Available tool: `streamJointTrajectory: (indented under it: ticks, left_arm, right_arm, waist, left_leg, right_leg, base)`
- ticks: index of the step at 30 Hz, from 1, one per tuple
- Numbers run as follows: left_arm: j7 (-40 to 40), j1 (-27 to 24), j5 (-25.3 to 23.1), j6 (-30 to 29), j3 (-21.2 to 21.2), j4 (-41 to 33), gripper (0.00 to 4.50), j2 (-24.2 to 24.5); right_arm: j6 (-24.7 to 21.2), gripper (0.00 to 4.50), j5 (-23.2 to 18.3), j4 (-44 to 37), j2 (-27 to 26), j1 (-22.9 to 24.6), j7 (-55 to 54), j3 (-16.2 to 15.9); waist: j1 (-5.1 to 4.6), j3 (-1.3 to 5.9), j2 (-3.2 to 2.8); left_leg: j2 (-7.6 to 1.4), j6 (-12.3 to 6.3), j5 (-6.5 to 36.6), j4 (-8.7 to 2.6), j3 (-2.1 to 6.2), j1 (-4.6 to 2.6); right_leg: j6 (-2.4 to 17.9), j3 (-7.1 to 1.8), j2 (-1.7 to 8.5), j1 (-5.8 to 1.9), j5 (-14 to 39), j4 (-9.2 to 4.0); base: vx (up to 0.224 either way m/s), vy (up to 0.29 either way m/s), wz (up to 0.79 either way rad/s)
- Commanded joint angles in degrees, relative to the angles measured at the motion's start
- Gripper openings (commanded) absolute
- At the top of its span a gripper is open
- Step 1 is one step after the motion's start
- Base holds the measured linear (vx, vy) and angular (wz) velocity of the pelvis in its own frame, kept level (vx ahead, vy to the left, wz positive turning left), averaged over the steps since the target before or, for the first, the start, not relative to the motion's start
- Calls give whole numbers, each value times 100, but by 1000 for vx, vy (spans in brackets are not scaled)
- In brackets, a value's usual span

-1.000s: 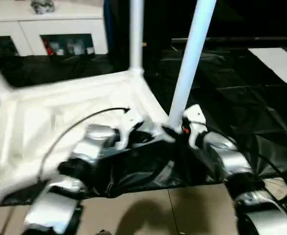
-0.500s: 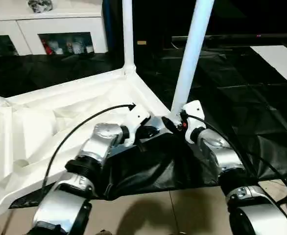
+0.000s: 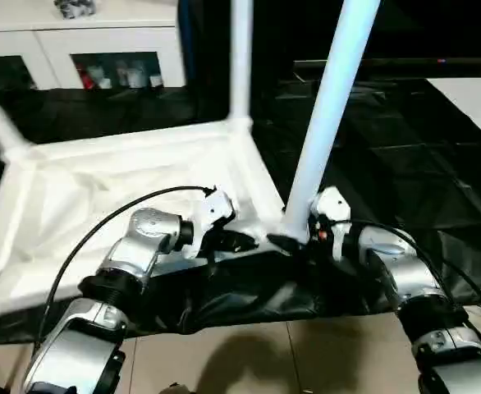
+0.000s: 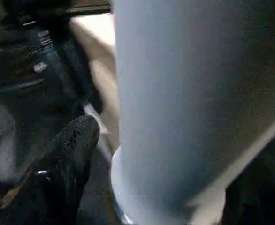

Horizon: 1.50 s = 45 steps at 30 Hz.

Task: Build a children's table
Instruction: Rotate leg to tighten

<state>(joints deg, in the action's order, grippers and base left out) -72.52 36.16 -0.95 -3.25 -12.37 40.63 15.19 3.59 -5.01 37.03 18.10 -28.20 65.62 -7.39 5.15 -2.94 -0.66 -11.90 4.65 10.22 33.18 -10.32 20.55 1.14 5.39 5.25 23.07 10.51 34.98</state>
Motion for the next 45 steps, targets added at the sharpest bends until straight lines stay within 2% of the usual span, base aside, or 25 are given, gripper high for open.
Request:
streamJointTrajectory:
  ticks: [1,4,6,9,10,16,19,20,22,23,24,25,28,29,31,33,34,35,36,39,40,45]
  left_arm:
    - [-71,64,179,84,-76,-284,0,-140]
    - [-195,25,229,29,-81,-372,0,-75]
    - [-285,-3,273,-14,-92,-429,0,-36]
    - [-322,-16,274,-12,-73,-441,0,-30]
    - [-328,-15,280,-15,-73,-445,0,-27]
    - [-114,-2,265,-136,-5,-432,0,-105]
    - [382,61,196,-288,62,-321,0,-268]
    - [585,102,140,-347,72,-254,0,-335]
    - [976,192,43,-442,101,-105,0,-468]
    - [1501,335,-36,-606,169,115,0,-676]
    - [1698,393,-56,-665,200,200,0,-755]
    - [2069,513,-83,-749,264,364,0,-904]
    - [2447,660,-111,-772,311,563,0,-1079]
    - [2762,793,-127,-748,347,761,0,-1245]
    - [2949,848,-156,-711,364,848,0,-1315]
    - [2855,844,-182,-637,309,849,0,-1335]
    - [2815,848,-197,-616,309,862,0,-1360]
    - [2815,848,-197,-616,309,862,0,-1360]
    - [2695,830,-192,-573,289,844,0,-1359]
    - [2328,732,-148,-378,225,713,0,-1263]
    - [2233,712,-130,-313,206,714,0,-1220]
    - [1537,509,23,-185,133,441,0,-957]
  right_arm:
    - [-105,352,-128,-296,-163,91,610,-477]
    - [-270,347,-198,-475,-71,165,895,-570]
    - [-304,320,-195,-546,-34,204,982,-619]
    - [-314,305,-173,-581,-41,227,1027,-616]
    - [-335,281,-178,-603,-37,230,1040,-621]
    - [-503,266,-195,-731,-103,256,933,-600]
    - [-650,266,-80,-525,-382,149,178,-415]
    - [-685,266,16,-346,-514,61,-241,-330]
    - [-720,265,150,-39,-719,-82,-901,-206]
    - [-761,264,297,308,-953,-247,-1643,-91]
    - [-775,264,346,417,-1027,-300,-1878,-63]
    - [-766,264,453,626,-1165,-404,-2352,-32]
    - [-802,264,550,887,-1358,-557,-2990,36]
    - [-809,264,570,1103,-1552,-711,-3453,95]
    - [-764,264,579,1175,-1646,-768,-3577,110]
    - [-581,264,594,1158,-1701,-774,-3489,89]
    - [-508,299,614,1207,-1746,-809,-3475,118]
    - [-508,299,614,1207,-1746,-809,-3475,118]
    - [-533,320,517,1236,-1790,-840,-3399,203]
    - [-657,344,393,1149,-1729,-822,-3146,221]
    - [-607,370,404,1143,-1672,-819,-3108,176]
    - [-196,370,414,835,-1239,-641,-2345,-28]
  waist:
    - [4,365,29]
    - [12,370,35]
    - [17,372,34]
    - [15,374,38]
    - [11,369,39]
    - [15,373,43]
    - [4,356,43]
    - [-23,344,54]
    - [-52,328,41]
    - [-66,320,46]
    - [-108,307,30]
    - [-125,318,48]
    - [-153,332,43]
    - [-175,343,21]
    - [-174,358,22]
    - [-157,366,34]
    - [-150,375,11]
    - [-156,375,21]
    - [-154,377,34]
    - [-157,366,25]
    - [-158,369,30]
    - [-162,388,36]
  left_leg:
    - [-172,-514,1241,-352,10,-23]
    - [-164,-487,1184,-349,13,-13]
    - [-165,-489,1141,-350,16,-10]
    - [-163,-488,1120,-345,13,-7]
    - [-160,-475,1138,-348,14,-9]
    - [-156,-456,1103,-347,15,-10]
    - [-150,-400,1156,-359,18,-11]
    - [-146,-325,1260,-371,22,-23]
    - [-128,-213,1431,-381,31,-45]
    - [-127,-167,1470,-393,41,-49]
    - [-114,-42,1625,-403,57,-80]
    - [-103,-21,1649,-399,56,-89]
    - [-90,-110,1576,-390,56,-46]
    - [-91,-124,1527,-384,47,-52]
    - [-85,-154,1453,-373,40,-57]
    - [-82,-257,1342,-360,29,-32]
    - [-85,-305,1235,-356,32,-19]
    - [-87,-325,1210,-352,25,-15]
    - [-86,-363,1170,-352,26,-12]
    - [-97,-374,1278,-365,29,-19]
    - [-99,-369,1265,-364,30,-17]
    - [-108,-486,1021,-348,31,23]
  right_leg:
    - [1349,-300,318,-324,1106,-439]
    - [1354,-296,320,-334,1087,-432]
    - [1341,-295,321,-332,1052,-427]
    - [1346,-293,325,-325,1064,-428]
    - [1333,-290,321,-323,1117,-436]
    - [1304,-291,318,-326,1107,-432]
    - [1264,-290,319,-318,1269,-449]
    - [1199,-290,329,-307,1516,-477]
    - [1093,-289,339,-290,1942,-523]
    - [1039,-286,338,-288,2068,-539]
    - [956,-272,324,-265,2362,-559]
    - [879,-274,329,-266,2444,-586]
    - [892,-287,325,-288,2179,-576]
    - [947,-296,318,-274,1996,-566]
    - [1027,-293,310,-286,1760,-546]
    - [1082,-295,316,-310,1526,-528]
    - [1124,-293,314,-325,1342,-501]
    - [1143,-293,311,-323,1275,-501]
    - [1178,-289,310,-334,1208,-488]
    - [1172,-283,314,-330,1399,-507]
    - [1170,-285,314,-332,1385,-503]
    - [1300,-282,323,-368,929,-448]
  base:
    - [0,0,0]
    - [0,0,0]
    - [0,0,0]
    - [0,0,0]
    - [0,0,0]
    - [0,0,0]
    - [0,0,0]
    - [0,0,0]
    - [0,0,0]
    - [0,0,0]
    - [0,0,0]
    - [0,0,0]
    - [0,0,0]
    - [0,0,0]
    - [0,0,0]
    - [0,0,0]
    - [0,0,0]
    - [0,0,0]
    - [0,0,0]
    - [0,0,0]
    - [0,0,0]
    - [0,0,0]
